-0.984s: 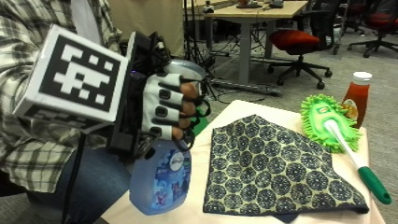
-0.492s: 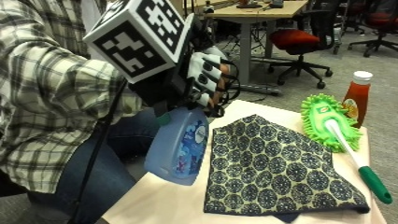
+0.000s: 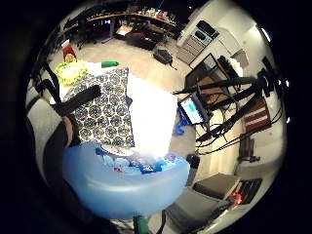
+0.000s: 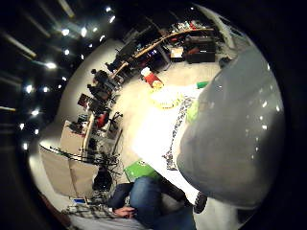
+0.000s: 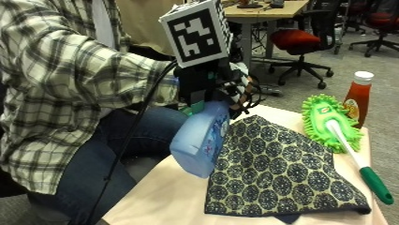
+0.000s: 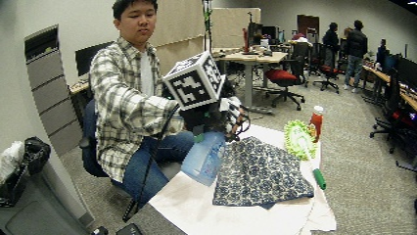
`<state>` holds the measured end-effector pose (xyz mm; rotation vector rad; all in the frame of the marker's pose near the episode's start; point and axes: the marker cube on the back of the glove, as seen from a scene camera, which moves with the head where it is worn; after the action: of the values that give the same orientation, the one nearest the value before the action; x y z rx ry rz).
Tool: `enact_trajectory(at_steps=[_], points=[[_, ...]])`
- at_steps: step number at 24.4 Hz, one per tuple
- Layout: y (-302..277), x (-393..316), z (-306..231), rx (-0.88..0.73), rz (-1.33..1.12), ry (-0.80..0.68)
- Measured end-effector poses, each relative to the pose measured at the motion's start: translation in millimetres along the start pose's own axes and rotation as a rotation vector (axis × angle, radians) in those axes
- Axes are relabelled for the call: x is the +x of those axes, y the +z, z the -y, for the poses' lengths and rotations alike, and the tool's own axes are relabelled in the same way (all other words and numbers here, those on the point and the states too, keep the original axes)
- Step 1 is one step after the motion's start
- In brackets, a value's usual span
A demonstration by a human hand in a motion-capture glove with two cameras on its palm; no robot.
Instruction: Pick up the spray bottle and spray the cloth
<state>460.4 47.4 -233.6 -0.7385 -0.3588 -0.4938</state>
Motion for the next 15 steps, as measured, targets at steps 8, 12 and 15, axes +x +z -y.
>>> enact_trajectory(at_steps=[8, 12, 15], points=[[38, -26, -1, -0.123, -0.216, -0.100], [51, -34, -5, -0.170, -0.283, -0.159], [58, -39, -8, -0.194, -0.310, -0.164]])
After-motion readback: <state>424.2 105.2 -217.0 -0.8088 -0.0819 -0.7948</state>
